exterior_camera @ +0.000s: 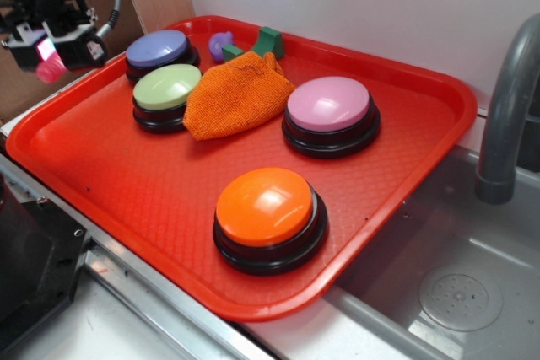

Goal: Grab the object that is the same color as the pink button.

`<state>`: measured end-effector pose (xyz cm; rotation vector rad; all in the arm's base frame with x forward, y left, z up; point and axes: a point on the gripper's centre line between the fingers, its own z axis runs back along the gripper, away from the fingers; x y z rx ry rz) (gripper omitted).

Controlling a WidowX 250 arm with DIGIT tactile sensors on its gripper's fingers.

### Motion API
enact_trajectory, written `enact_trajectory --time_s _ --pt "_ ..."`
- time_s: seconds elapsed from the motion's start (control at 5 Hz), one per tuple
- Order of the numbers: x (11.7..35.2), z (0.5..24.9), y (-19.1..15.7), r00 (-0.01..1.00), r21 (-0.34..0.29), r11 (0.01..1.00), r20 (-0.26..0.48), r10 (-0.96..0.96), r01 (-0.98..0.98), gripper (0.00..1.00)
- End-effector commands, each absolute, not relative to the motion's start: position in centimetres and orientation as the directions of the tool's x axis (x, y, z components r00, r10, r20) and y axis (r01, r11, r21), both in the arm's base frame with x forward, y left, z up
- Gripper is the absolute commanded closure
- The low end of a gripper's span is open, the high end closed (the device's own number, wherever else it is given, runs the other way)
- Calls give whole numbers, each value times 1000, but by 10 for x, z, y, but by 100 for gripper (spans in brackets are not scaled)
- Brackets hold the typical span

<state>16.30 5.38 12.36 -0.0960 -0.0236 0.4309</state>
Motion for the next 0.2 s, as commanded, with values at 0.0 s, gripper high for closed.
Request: enact_trajectory --time_s 0.0 --pt "149 157 -7 941 -153 933 38 336 -327 100"
